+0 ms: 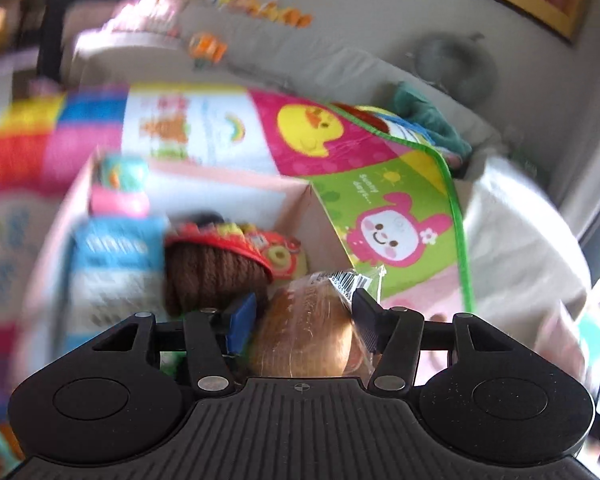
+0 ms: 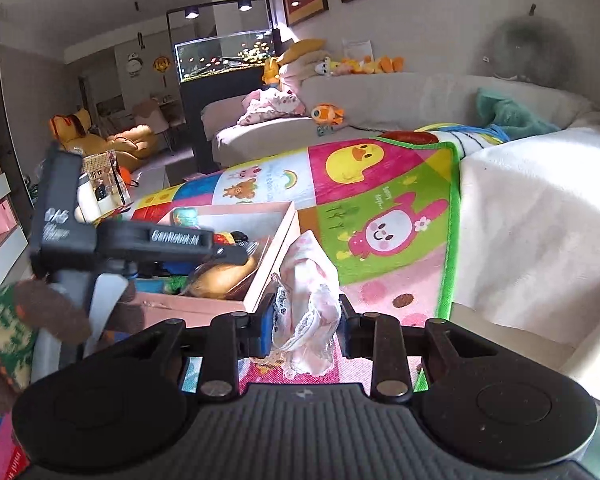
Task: Organize objects
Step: 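Drop the bread bun into the box while the right tool carries the lace cloth, then drop the white lace cloth into the pink box with the right tool, then grasp the pink Volcano snack pack while the right tool grasps the teal toy, then drop the snack pack and teal toy into the pink box with both tools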
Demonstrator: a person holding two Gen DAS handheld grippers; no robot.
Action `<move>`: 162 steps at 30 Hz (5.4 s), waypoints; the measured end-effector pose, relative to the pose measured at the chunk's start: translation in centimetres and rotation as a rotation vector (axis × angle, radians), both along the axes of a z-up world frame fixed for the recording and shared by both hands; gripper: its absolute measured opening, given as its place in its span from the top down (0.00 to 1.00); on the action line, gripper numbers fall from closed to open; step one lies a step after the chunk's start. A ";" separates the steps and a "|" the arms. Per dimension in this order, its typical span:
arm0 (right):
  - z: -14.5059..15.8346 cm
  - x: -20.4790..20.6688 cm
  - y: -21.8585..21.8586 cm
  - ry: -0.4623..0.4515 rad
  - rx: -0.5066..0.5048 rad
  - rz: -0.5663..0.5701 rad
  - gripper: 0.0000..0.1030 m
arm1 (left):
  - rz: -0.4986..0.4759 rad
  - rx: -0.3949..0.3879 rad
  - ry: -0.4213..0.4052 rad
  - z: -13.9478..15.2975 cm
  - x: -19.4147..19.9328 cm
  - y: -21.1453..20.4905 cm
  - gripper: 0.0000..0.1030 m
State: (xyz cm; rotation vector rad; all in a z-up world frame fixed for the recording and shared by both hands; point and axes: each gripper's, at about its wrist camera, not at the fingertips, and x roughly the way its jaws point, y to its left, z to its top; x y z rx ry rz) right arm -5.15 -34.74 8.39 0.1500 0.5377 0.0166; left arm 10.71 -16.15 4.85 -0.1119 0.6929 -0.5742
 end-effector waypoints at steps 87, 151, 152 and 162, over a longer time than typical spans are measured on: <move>-8.5 1.5 14.4 0.155 0.083 0.266 0.00 | 0.399 0.190 0.039 -3.8 -6.0 21.1 0.60; -1.9 -4.5 10.2 0.031 -0.053 0.225 0.31 | 0.187 0.021 -0.093 3.5 -10.8 19.2 0.75; -2.0 -4.5 9.7 0.022 -0.038 0.215 0.31 | 0.176 0.005 -0.108 4.5 -9.5 18.0 0.75; -3.3 -4.7 6.8 0.007 -0.016 0.138 0.31 | 0.201 -0.113 -0.166 5.7 -0.8 9.4 0.74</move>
